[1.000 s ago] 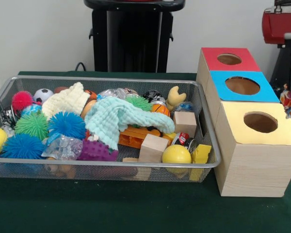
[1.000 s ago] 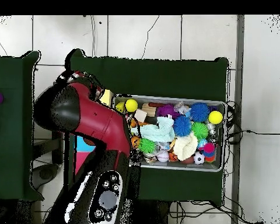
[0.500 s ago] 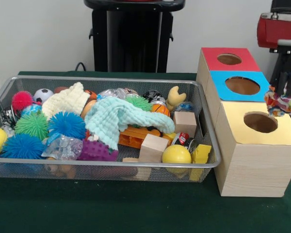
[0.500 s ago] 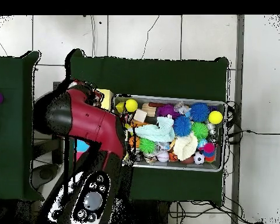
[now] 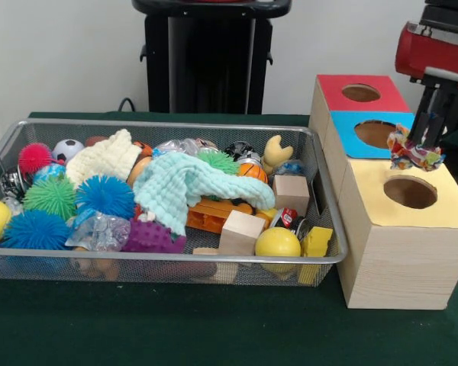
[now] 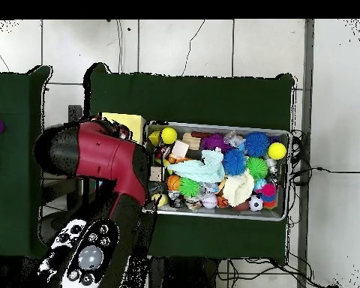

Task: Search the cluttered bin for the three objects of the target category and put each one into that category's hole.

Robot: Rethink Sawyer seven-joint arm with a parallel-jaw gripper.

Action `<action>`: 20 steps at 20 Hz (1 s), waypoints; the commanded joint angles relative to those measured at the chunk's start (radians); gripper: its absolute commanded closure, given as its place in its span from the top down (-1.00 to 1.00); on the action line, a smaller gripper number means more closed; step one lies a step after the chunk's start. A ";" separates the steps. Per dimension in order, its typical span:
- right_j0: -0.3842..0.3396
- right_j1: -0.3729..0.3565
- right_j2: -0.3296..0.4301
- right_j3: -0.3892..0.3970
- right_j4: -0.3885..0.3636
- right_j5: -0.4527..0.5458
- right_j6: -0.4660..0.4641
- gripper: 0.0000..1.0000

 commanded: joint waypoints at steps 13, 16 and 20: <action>0.002 0.086 -0.036 -0.043 -0.015 0.102 0.283 -1.00; -0.001 0.078 -0.021 -0.026 -0.006 0.070 0.278 -1.00; -0.021 0.062 0.020 0.007 0.006 0.001 0.249 -1.00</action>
